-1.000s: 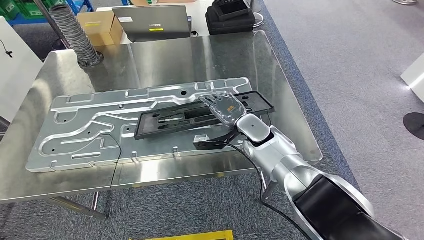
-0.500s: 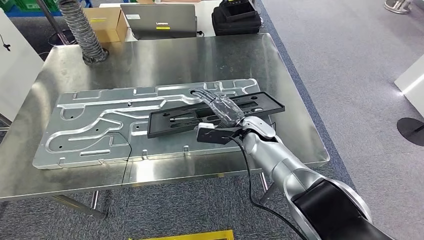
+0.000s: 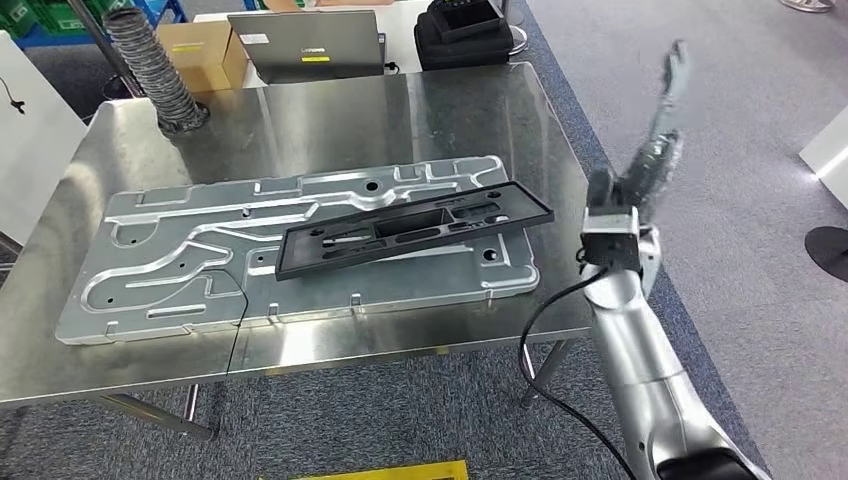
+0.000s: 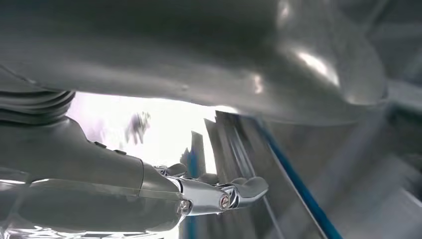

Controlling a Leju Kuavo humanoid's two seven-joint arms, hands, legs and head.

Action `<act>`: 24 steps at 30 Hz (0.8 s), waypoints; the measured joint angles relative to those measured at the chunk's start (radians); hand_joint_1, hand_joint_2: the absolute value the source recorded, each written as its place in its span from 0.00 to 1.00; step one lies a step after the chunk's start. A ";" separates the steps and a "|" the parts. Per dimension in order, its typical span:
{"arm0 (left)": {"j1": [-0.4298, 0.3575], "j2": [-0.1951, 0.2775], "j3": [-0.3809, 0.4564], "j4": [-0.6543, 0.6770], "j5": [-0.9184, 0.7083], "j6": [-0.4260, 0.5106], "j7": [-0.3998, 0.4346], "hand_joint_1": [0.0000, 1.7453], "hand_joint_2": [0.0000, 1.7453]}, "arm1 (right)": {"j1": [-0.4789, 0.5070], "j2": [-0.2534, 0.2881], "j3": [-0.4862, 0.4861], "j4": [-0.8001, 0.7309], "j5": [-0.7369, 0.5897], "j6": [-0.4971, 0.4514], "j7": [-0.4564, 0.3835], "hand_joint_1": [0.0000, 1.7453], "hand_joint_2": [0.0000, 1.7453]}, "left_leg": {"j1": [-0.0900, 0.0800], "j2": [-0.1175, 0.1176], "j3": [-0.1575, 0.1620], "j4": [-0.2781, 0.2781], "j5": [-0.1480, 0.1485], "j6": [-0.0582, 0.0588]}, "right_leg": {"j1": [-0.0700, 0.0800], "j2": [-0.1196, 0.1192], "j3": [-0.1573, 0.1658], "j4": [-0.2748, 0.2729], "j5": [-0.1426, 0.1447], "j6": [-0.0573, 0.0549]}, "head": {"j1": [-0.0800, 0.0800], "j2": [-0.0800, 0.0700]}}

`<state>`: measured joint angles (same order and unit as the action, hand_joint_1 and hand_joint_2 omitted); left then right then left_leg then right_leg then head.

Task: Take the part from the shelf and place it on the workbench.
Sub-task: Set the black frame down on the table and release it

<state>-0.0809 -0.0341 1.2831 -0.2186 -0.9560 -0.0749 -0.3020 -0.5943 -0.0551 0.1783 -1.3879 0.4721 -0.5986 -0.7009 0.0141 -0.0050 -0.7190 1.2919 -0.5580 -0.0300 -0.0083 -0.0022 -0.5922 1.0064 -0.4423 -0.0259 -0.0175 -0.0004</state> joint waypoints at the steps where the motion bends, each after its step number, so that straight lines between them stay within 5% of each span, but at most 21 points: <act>1: 0.001 -0.001 0.005 0.000 0.006 -0.001 -0.004 0.00 0.00 | 0.033 -0.009 -0.026 -0.057 0.067 -0.037 0.001 0.00 0.00 | 0.000 0.000 0.020 -0.039 0.027 0.002 | 0.000 0.001 0.003 0.000 -0.002 0.002 | 0.000 0.000; 3: 0.002 -0.002 0.015 0.000 0.017 -0.001 -0.012 0.00 0.00 | 0.106 -0.021 -0.080 -0.164 0.190 -0.081 0.002 0.00 0.00 | -0.001 -0.001 0.097 -0.181 0.089 0.010 | 0.001 0.003 0.011 0.000 -0.007 0.009 | 0.000 0.000; 5: 0.001 -0.004 0.022 0.000 0.023 -0.001 -0.020 0.00 0.00 | 0.191 -0.029 -0.140 -0.260 0.272 -0.096 0.002 0.00 0.00 | -0.006 -0.003 0.147 -0.272 0.113 0.020 | 0.004 0.003 0.015 0.001 -0.008 0.018 | 0.000 0.000; 9: 0.003 -0.008 0.034 0.000 0.024 -0.002 -0.026 0.00 0.00 | 0.359 -0.036 -0.247 -0.370 0.345 -0.100 0.002 0.00 0.00 | -0.006 -0.003 0.150 -0.291 0.121 0.043 | 0.002 0.003 0.013 0.009 -0.020 0.040 | 0.000 0.000; 11: 0.001 -0.011 0.037 0.000 0.023 -0.003 -0.027 0.00 0.00 | 0.439 -0.037 -0.304 -0.394 0.378 -0.101 0.002 0.00 0.00 | -0.003 -0.001 0.144 -0.298 0.131 0.057 | 0.000 0.003 -0.013 0.082 -0.084 0.049 | 0.000 0.000; 13: 0.000 -0.012 0.038 0.000 0.023 -0.003 -0.028 0.00 0.00 | 0.524 -0.035 -0.367 -0.399 0.394 -0.101 0.003 0.00 0.00 | -0.007 -0.001 0.130 -0.298 0.140 0.064 | -0.001 0.004 -0.060 0.214 -0.165 0.056 | 0.000 0.000; 15: 0.002 -0.014 0.040 0.000 0.023 -0.004 -0.028 0.00 0.00 | 0.598 -0.027 -0.427 -0.396 0.392 -0.101 0.004 0.00 0.00 | -0.009 -0.001 0.113 -0.294 0.149 0.065 | -0.004 0.003 -0.071 0.276 -0.188 0.059 | 0.000 0.000; 20: 0.003 -0.020 0.043 0.000 0.023 -0.004 -0.027 0.00 0.00 | 0.698 0.002 -0.543 -0.328 0.383 -0.100 0.004 0.00 0.00 | -0.011 0.000 0.078 -0.278 0.173 0.046 | 0.000 0.003 0.107 0.007 -0.097 0.046 | 0.000 0.000; 24: 0.005 -0.023 0.046 0.000 0.023 -0.004 -0.028 0.00 0.00 | 0.720 0.025 -0.634 -0.185 0.404 -0.096 0.005 0.00 0.00 | -0.011 -0.001 0.072 -0.276 0.185 0.023 | 0.002 0.002 0.099 -0.012 -0.073 0.018 | 0.000 0.000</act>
<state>-0.0757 -0.0572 1.3288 -0.2186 -0.9331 -0.0784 -0.3296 0.1261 -0.0302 -0.4558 -1.5727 0.8761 -0.6943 -0.6959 0.0032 -0.0065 -0.6473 1.0159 -0.3730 -0.0067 -0.0060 -0.0007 -0.4936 0.9947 -0.5148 -0.0084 -0.0173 -0.0004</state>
